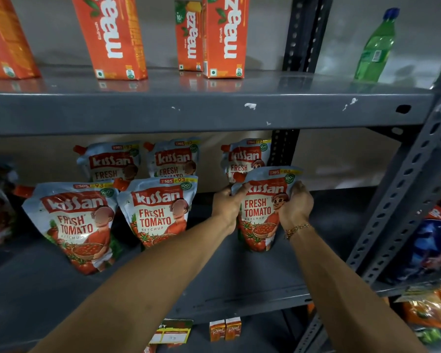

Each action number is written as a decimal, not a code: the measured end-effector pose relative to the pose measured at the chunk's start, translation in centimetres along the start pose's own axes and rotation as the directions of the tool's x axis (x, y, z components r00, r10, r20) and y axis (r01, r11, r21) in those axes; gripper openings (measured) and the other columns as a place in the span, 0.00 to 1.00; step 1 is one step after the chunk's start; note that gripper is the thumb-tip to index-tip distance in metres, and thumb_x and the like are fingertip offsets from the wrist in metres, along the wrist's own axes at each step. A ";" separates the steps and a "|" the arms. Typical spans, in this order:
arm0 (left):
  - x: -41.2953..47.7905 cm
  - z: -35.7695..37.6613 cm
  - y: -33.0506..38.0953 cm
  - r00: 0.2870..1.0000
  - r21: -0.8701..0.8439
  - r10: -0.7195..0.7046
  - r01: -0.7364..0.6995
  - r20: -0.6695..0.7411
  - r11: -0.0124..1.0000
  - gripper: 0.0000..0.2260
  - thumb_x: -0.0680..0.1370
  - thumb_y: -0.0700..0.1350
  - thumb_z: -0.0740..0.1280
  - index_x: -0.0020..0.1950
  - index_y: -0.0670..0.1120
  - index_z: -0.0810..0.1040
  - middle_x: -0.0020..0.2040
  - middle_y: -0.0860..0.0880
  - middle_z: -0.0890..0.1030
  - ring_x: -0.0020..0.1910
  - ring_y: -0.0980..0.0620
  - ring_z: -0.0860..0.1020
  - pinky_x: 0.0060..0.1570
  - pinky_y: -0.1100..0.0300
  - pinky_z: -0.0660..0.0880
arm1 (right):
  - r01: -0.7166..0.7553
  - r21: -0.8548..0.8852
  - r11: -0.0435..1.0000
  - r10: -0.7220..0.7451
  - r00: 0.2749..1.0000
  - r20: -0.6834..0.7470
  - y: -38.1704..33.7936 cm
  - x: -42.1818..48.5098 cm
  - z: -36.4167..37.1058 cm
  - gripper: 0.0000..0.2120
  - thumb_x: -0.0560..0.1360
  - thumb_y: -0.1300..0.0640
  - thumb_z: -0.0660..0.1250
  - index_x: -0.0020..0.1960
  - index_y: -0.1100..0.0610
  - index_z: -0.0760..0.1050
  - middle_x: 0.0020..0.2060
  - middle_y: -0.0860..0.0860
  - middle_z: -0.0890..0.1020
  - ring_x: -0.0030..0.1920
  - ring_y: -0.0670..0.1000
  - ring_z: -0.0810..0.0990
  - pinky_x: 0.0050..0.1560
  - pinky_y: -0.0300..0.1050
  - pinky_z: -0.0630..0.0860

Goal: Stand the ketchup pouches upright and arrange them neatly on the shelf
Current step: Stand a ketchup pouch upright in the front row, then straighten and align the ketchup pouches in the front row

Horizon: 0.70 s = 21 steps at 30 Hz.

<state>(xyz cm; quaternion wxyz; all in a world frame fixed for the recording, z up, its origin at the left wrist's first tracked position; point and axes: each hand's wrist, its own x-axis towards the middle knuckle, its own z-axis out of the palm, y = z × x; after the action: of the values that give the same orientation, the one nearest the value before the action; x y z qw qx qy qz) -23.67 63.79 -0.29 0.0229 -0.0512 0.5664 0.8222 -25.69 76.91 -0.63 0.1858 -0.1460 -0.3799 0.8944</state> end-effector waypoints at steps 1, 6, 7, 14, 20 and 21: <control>0.0 0.0 0.0 1.000 0.000 -0.001 0.001 0.003 1.000 0.03 0.75 0.41 0.69 0.42 0.45 0.79 0.40 0.50 0.83 0.30 0.61 0.82 0.32 0.66 0.79 | 0.008 0.007 1.000 -0.008 1.000 0.002 0.1 -0.2 0.1 0.15 0.78 0.62 0.54 0.35 0.57 0.72 0.23 0.47 0.81 0.24 0.44 0.80 0.27 0.36 0.77; 0.0 -0.3 0.0 1.000 0.034 0.001 -0.002 0.029 0.999 0.01 0.75 0.41 0.70 0.44 0.45 0.79 0.43 0.49 0.83 0.38 0.56 0.82 0.38 0.64 0.79 | 0.066 -0.006 0.998 -0.067 0.997 -0.050 0.3 -0.6 -0.3 0.13 0.76 0.62 0.55 0.34 0.56 0.69 0.27 0.49 0.79 0.27 0.47 0.79 0.29 0.39 0.76; -0.2 -0.4 0.1 0.999 0.048 0.011 -0.013 0.036 0.999 0.03 0.75 0.41 0.70 0.47 0.44 0.80 0.45 0.47 0.83 0.41 0.55 0.82 0.39 0.65 0.79 | 0.081 -0.042 0.996 -0.085 0.992 -0.095 0.6 -0.6 -0.3 0.12 0.76 0.61 0.54 0.35 0.56 0.69 0.30 0.50 0.78 0.28 0.47 0.78 0.31 0.40 0.76; -2.6 -3.9 -0.7 0.969 0.124 0.139 -0.115 -0.203 0.986 0.05 0.76 0.37 0.66 0.50 0.44 0.78 0.43 0.52 0.80 0.44 0.56 0.77 0.43 0.69 0.74 | -0.016 -0.401 0.916 -0.212 0.830 -0.515 4.4 -4.8 0.8 0.18 0.77 0.47 0.55 0.57 0.61 0.69 0.62 0.58 0.69 0.66 0.56 0.65 0.64 0.52 0.66; -5.9 -9.4 -2.3 0.841 0.017 0.119 -0.129 -0.527 0.991 0.11 0.77 0.46 0.64 0.34 0.48 0.74 0.34 0.51 0.75 0.40 0.49 0.73 0.45 0.55 0.70 | 0.151 -0.355 0.923 -0.155 0.988 0.017 10.6 -11.5 3.0 0.07 0.78 0.57 0.59 0.41 0.51 0.69 0.39 0.50 0.75 0.39 0.48 0.73 0.46 0.49 0.71; -6.0 -10.5 -2.2 0.815 0.008 0.102 -0.119 -0.570 0.993 0.10 0.77 0.48 0.65 0.36 0.48 0.75 0.36 0.50 0.77 0.42 0.47 0.75 0.47 0.55 0.72 | 0.152 -0.408 0.900 -0.111 0.986 0.121 11.3 -12.0 3.7 0.08 0.78 0.57 0.59 0.40 0.50 0.69 0.37 0.49 0.74 0.38 0.47 0.72 0.45 0.48 0.71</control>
<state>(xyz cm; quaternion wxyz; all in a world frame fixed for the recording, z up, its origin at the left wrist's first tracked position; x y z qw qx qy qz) -16.88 54.93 -5.33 -0.1958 -0.2617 0.5377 0.7772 -18.96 62.01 -5.03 0.1921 -0.1135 -0.5789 0.7843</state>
